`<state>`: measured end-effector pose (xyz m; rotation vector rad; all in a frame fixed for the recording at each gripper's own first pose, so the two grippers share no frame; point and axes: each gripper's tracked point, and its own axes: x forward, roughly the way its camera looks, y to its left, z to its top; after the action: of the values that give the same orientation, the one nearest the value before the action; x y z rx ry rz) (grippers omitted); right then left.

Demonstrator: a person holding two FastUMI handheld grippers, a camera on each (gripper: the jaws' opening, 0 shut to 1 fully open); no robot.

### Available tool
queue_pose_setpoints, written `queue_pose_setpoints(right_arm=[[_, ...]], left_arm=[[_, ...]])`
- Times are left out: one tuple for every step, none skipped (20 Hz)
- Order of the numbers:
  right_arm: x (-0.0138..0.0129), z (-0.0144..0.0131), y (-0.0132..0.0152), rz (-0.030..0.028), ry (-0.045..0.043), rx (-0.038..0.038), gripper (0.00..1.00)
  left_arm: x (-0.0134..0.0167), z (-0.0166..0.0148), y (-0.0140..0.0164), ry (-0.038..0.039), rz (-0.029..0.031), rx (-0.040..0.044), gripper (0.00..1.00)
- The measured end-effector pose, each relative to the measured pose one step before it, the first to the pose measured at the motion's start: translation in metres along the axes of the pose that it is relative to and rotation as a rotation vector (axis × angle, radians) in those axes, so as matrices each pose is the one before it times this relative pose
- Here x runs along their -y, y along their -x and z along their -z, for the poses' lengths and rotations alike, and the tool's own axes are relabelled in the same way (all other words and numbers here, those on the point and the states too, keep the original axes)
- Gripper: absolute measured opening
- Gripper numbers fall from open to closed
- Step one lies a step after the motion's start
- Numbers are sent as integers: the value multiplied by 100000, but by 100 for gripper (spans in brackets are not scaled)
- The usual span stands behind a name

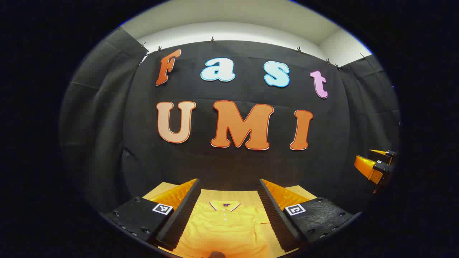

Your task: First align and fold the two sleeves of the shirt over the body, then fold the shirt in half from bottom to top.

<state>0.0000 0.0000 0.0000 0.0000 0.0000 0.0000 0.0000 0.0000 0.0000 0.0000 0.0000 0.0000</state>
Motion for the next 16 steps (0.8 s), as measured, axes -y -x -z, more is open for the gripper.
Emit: queue_pose_setpoints(right_arm=[[-883,-186,240,2565,719,-729,100],[-1046,-227,316,1053,417,-402,100],[-1351,-275,191,-103,554,-622,98],[-1208,-200,96,-1110,1363,-735,96],[-650,-77,-55,-38,1834,-568,94],[-566,-151,-21,-457,1075,-436,94],[-742,-94,-14,-1202,97,214,94],[-566,59,-13,-447,-602,217,94],[-438,82,-256,-1088,-746,876,98],[-512,182,-230,-418,70,519,98],[-431,375,-410,-949,547,149,98],[-573,252,-358,-964,992,556,98],[-303,318,-493,-834,-174,90,98],[-586,627,-494,-1524,-1238,-950,98],[-448,594,-685,-1033,-504,-1110,98],[-329,562,-830,-1042,454,-1231,98]], left_arm=[[-792,-662,-199,-260,2577,821,98],[-276,-416,-155,-1070,2860,757,98],[-645,-801,-136,-996,425,1380,98],[-822,-497,-180,-897,532,1176,98],[-417,-304,-79,-986,679,1291,98],[-386,-196,-19,477,-346,2461,98],[-185,-215,96,1047,839,1591,98],[-207,530,27,1379,-308,135,96],[-533,528,-75,602,-810,-494,98],[-723,451,-52,-54,-1970,-283,96],[-659,302,-141,-840,-1734,-542,98],[-442,443,-80,-1124,-1800,-203,96],[-325,357,-103,-847,-1042,-171,98],[-26,558,-333,-619,-1024,-1291,98],[-93,445,-346,-485,-698,-1307,98],[97,338,-288,-551,-708,-408,98]])
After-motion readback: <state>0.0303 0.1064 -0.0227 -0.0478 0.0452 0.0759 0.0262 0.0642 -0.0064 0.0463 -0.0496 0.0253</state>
